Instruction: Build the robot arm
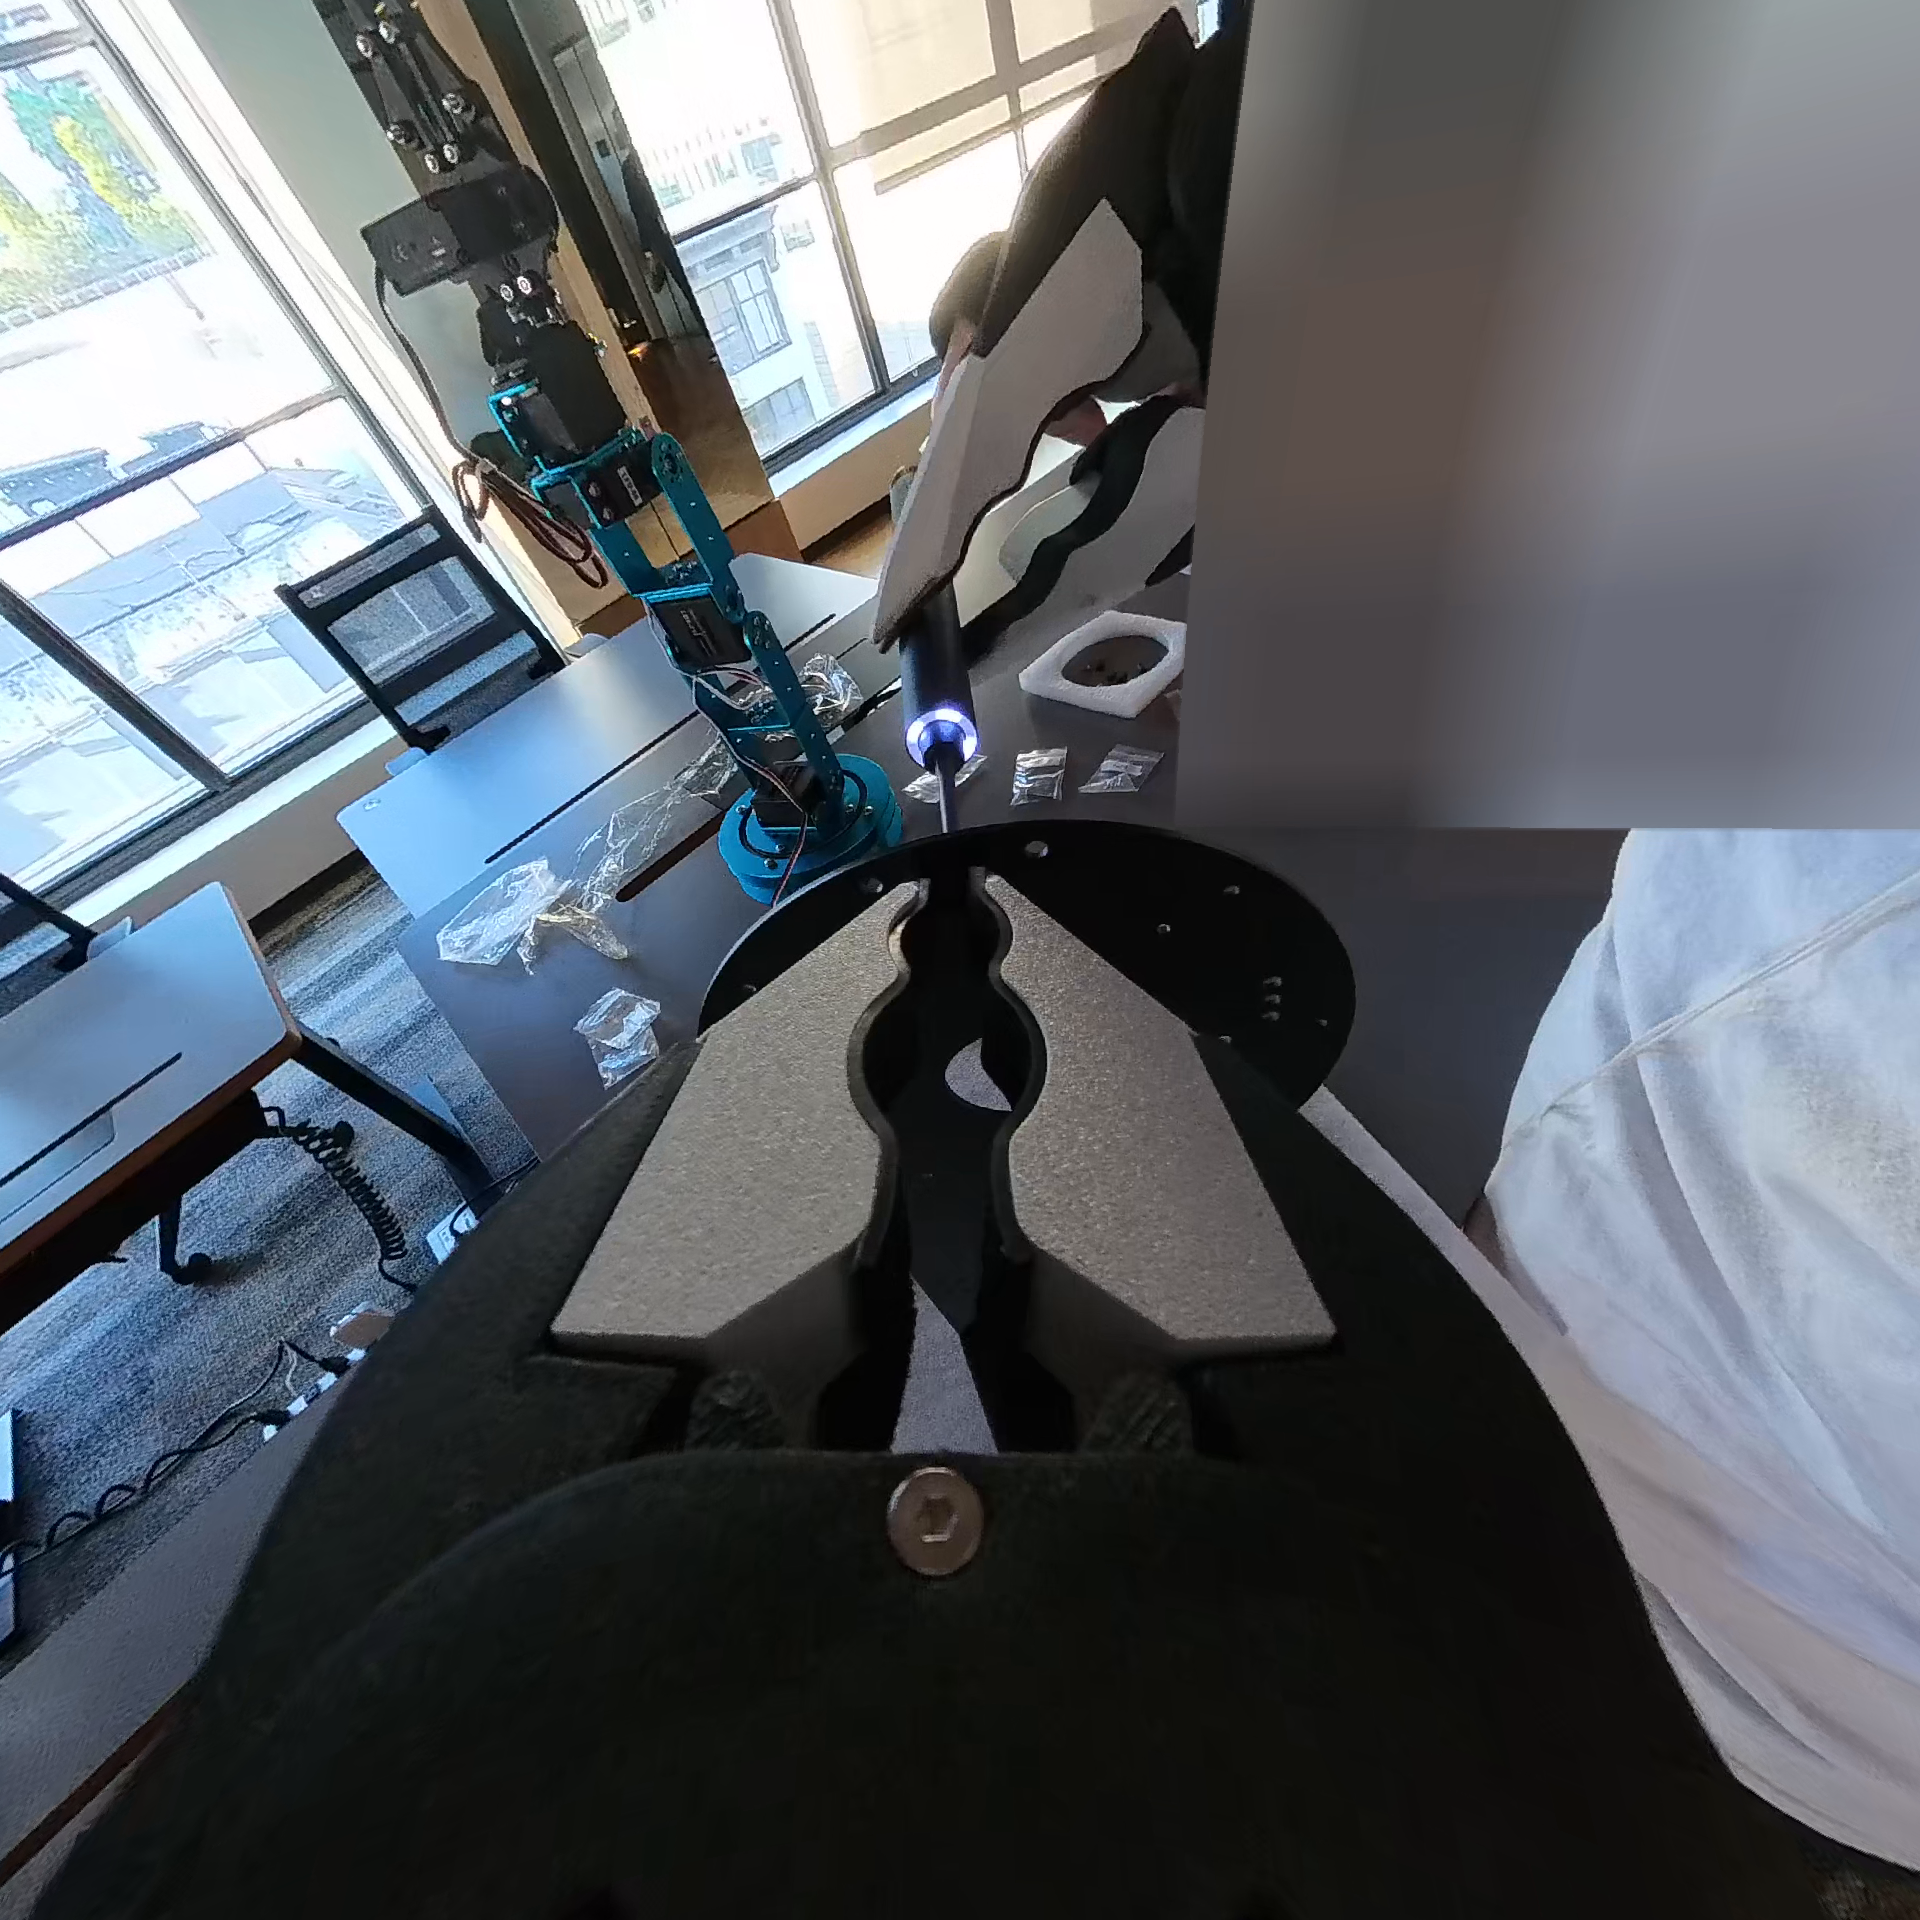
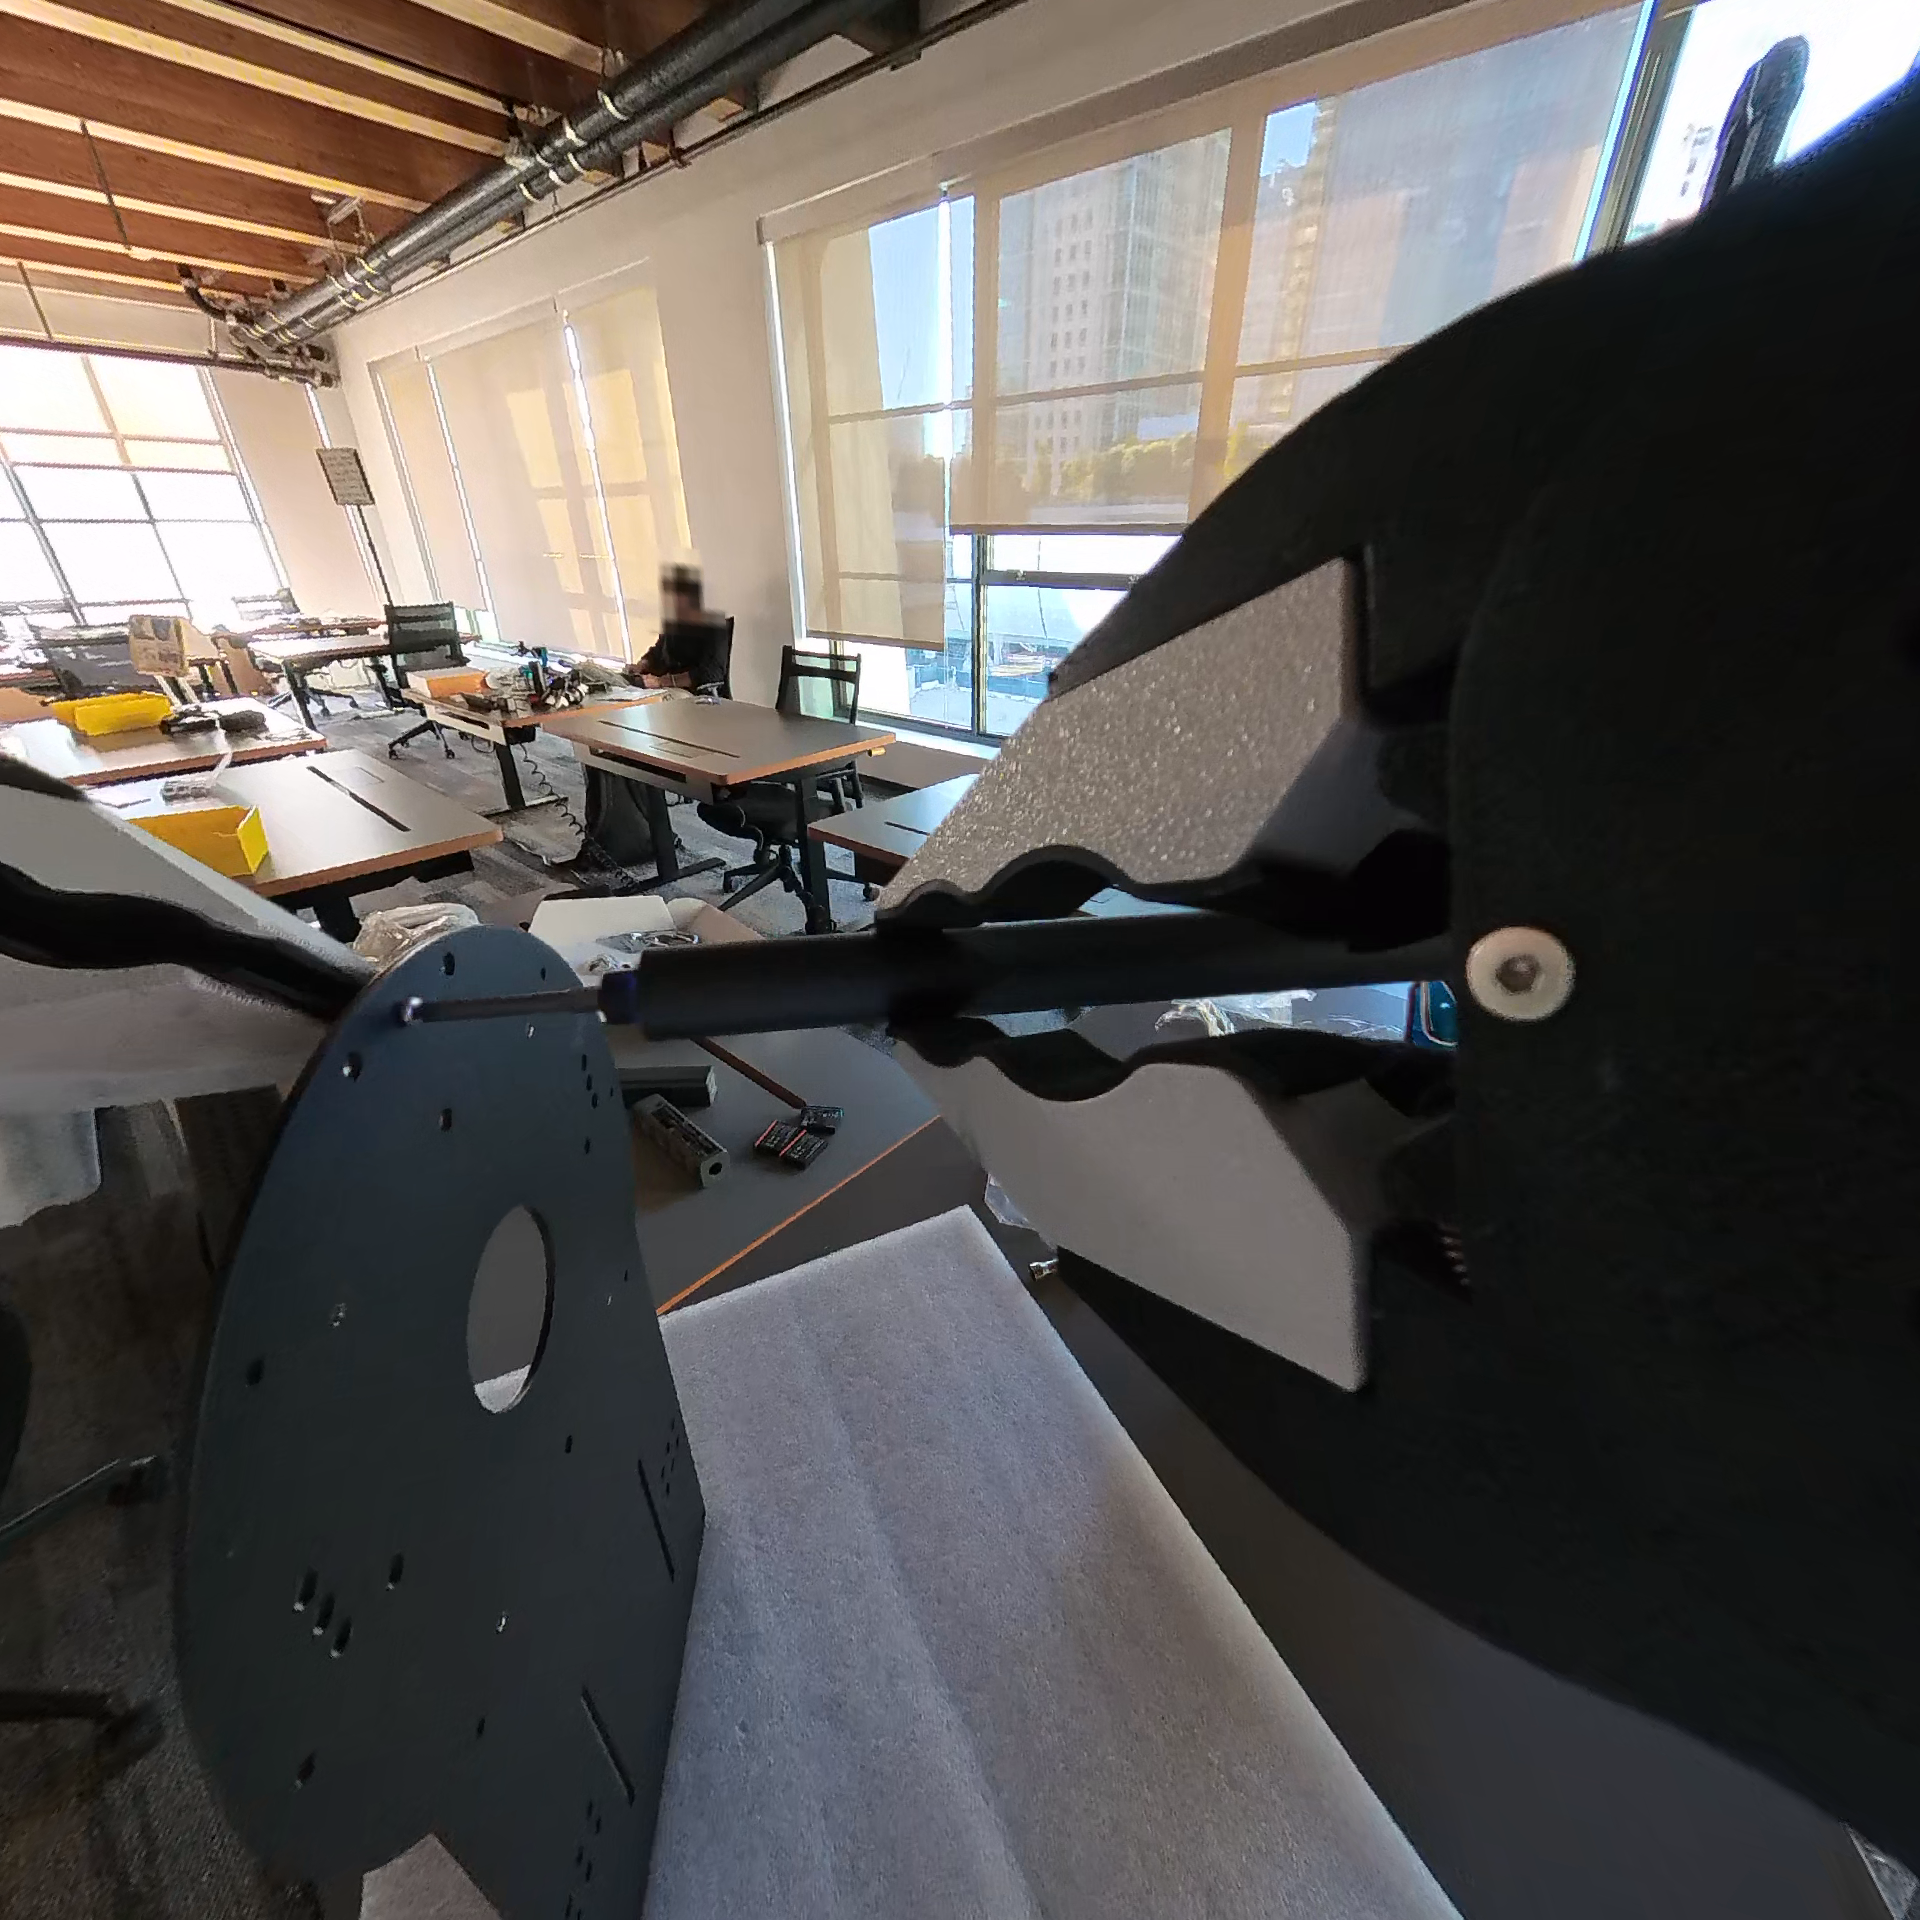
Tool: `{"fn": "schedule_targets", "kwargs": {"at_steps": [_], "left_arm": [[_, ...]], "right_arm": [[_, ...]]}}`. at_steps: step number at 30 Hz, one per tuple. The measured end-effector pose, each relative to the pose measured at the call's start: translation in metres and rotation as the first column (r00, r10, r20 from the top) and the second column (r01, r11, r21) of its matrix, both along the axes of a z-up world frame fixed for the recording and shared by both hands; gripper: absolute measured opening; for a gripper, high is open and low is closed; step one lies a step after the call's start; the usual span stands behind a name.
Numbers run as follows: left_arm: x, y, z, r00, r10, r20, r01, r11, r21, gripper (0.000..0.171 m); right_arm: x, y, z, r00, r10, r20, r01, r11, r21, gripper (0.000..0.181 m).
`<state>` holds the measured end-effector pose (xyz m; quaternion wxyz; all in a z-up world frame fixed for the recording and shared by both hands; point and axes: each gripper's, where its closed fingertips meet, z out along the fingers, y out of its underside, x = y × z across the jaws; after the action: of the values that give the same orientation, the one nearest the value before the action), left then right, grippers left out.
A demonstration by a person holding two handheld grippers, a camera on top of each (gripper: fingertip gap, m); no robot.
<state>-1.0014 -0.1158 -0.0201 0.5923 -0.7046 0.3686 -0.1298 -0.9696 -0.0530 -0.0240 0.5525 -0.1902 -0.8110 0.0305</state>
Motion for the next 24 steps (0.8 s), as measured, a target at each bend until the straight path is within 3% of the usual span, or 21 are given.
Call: {"fn": "schedule_targets", "kwargs": {"at_steps": [7,13,24], "left_arm": [[-0.0010,-0.0002,0.0017,1.000,0.003,0.005,-0.003,1.000,-0.002,0.004],[-0.0037,-0.0023,0.0022,0.995,-0.013,0.094,0.012,1.000,0.001,0.004],[-0.0002,-0.0014,0.0068,0.950,-0.104,0.295,0.035,0.973,0.230,0.007]], "right_arm": [[0.0010,-0.0008,0.0015,1.000,0.001,-0.008,-0.001,1.000,0.002,0.014],[-0.0013,-0.0003,-0.0003,1.000,-0.008,0.001,0.008,1.000,-0.018,0.014],[-0.0030,-0.0030,-0.0032,1.000,-0.002,0.009,0.002,0.999,-0.037,0.015]]}}
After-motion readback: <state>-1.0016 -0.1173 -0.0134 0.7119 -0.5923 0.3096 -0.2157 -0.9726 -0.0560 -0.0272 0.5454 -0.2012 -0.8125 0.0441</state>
